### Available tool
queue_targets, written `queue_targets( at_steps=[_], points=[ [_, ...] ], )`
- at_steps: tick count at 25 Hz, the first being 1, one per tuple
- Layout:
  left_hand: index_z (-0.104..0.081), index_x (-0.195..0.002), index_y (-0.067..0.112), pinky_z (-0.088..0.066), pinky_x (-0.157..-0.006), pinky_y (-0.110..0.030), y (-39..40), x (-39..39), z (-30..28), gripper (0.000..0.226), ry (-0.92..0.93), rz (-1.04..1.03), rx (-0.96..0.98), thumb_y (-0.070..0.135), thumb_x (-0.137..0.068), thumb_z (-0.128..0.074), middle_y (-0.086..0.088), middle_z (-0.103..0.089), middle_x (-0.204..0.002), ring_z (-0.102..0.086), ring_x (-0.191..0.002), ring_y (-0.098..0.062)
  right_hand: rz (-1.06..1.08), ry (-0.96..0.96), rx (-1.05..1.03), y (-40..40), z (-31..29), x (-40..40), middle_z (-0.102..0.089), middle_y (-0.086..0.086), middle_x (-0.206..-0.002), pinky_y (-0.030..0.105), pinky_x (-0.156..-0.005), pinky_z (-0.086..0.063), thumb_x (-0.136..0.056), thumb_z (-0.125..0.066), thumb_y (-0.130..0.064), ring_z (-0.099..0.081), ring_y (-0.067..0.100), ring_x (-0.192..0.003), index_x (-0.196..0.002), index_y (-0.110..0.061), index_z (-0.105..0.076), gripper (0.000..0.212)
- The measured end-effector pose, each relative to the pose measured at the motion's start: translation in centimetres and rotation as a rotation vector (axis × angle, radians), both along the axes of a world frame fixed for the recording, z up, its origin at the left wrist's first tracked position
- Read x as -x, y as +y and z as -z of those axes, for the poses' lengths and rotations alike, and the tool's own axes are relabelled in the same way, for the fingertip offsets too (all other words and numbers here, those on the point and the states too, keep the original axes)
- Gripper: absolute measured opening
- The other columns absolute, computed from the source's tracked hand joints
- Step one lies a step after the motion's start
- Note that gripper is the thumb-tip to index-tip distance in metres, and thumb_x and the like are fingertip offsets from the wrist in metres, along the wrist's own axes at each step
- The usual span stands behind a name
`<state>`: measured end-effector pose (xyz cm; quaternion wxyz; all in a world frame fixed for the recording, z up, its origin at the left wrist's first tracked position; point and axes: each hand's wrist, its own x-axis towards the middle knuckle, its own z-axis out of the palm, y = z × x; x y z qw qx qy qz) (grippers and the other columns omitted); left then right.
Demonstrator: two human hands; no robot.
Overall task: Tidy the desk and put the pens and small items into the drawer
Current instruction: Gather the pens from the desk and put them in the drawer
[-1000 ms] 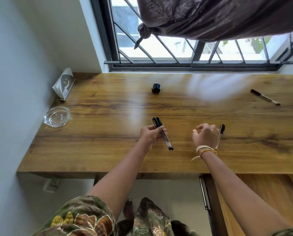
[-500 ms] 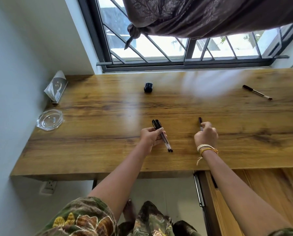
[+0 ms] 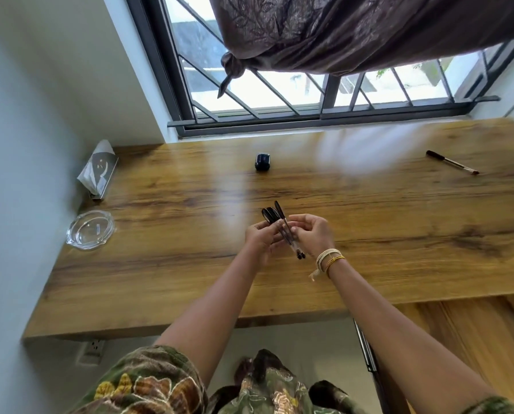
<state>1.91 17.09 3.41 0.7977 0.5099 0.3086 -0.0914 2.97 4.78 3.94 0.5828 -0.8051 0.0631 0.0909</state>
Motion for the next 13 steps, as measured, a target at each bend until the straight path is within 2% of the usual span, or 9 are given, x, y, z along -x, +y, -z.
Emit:
queue_targets(
  at_steps=[2,4,7,10,13],
  points=[
    [-0.064,-0.098,0.0,-0.053,-0.046,-0.025,0.7,-0.9,0.2,0.016,-0.023,0.03,-0.01,0.006,-0.085,-0.071,-0.01,-0.072,-0.07,-0.07,-0.055,-0.018,0.015,-0.044,0.038,1.0,0.0,-0.4,-0.074,0.012,-0.098,0.034,-0.082,-0.059,-0.086,-0.06,0.005,-0.072,0.022,-0.091,-0.107,-0.004,-0.07,0.025],
    [-0.066,-0.09,0.002,-0.053,-0.046,-0.024,1.4,-2.0,0.3,0.007,-0.046,0.053,-0.019,0.005,-0.085,-0.071,-0.008,-0.072,-0.064,-0.07,-0.053,-0.017,0.042,-0.082,0.093,1.9,0.2,-0.9,-0.075,0.008,-0.094,0.035,-0.08,-0.059,-0.087,-0.062,-0.006,-0.072,0.021,-0.087,-0.104,-0.008,-0.073,0.02],
    [-0.067,-0.084,0.003,-0.053,-0.046,-0.024,2.5,-3.3,0.3,0.005,-0.036,0.071,-0.035,0.003,-0.083,-0.071,-0.009,-0.071,-0.065,-0.068,-0.052,-0.018,0.083,-0.056,0.045,3.1,0.2,-1.6,-0.076,0.004,-0.088,0.033,-0.076,-0.059,-0.083,-0.072,-0.022,-0.072,0.018,-0.083,-0.099,-0.011,-0.075,0.019],
    [-0.065,-0.095,-0.002,-0.06,-0.059,-0.031,3.7,-4.3,0.5,0.013,-0.056,0.116,-0.014,0.003,-0.084,-0.071,-0.016,-0.071,-0.082,-0.07,-0.063,-0.023,0.132,0.006,0.003,3.6,0.5,-2.4,-0.075,0.004,-0.09,0.03,-0.08,-0.059,-0.078,-0.076,-0.01,-0.072,0.017,-0.087,-0.1,-0.01,-0.074,0.023],
    [-0.06,-0.112,-0.007,-0.061,-0.07,-0.034,4.2,-5.5,0.6,0.028,-0.057,0.14,0.018,0.005,-0.088,-0.067,-0.021,-0.069,-0.095,-0.069,-0.074,-0.026,0.211,0.031,-0.039,3.9,0.7,-3.3,-0.075,0.008,-0.091,0.036,-0.084,-0.059,-0.079,-0.073,-0.003,-0.073,0.02,-0.087,-0.099,-0.009,-0.074,0.021]
  ],
)
